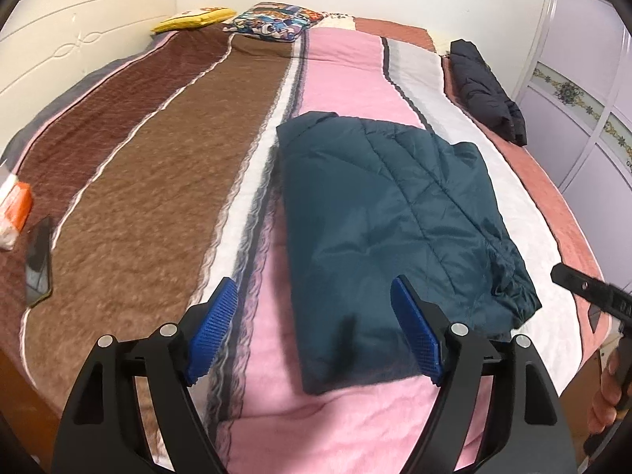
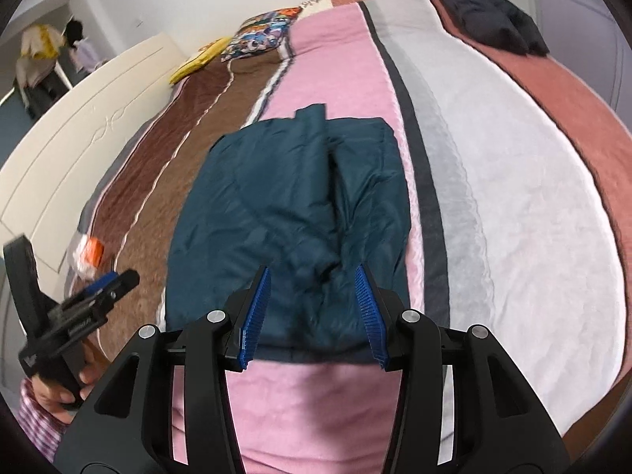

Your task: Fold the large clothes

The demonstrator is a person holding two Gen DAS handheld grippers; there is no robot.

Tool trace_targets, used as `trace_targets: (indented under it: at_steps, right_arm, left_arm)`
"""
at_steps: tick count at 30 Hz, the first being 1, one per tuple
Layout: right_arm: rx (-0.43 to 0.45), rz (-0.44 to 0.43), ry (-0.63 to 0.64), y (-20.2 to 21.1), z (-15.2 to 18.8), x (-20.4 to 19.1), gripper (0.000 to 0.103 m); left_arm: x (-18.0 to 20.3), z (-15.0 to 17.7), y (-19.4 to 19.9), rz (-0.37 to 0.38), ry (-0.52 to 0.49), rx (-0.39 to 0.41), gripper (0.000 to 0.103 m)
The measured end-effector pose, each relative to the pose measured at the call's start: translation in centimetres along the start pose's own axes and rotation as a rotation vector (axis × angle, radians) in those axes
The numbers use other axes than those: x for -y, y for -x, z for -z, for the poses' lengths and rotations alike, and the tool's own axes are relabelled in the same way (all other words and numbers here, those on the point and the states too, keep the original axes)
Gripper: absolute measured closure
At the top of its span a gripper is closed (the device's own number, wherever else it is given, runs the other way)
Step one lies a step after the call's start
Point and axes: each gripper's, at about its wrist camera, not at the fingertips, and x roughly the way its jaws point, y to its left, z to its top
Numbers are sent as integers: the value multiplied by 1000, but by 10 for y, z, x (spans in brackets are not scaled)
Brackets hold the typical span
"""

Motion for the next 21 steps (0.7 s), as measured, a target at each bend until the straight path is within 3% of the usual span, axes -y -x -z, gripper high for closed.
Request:
trace_targets:
  at_steps: [9, 21]
  right_arm:
    - [-8, 84, 94, 2, 43, -30, 58]
    - [-36, 135, 65, -6, 78, -39, 58]
  left_arm:
    - [5, 23, 21, -35, 8, -16, 27]
    - [13, 58, 25, -84, 47, -75, 27]
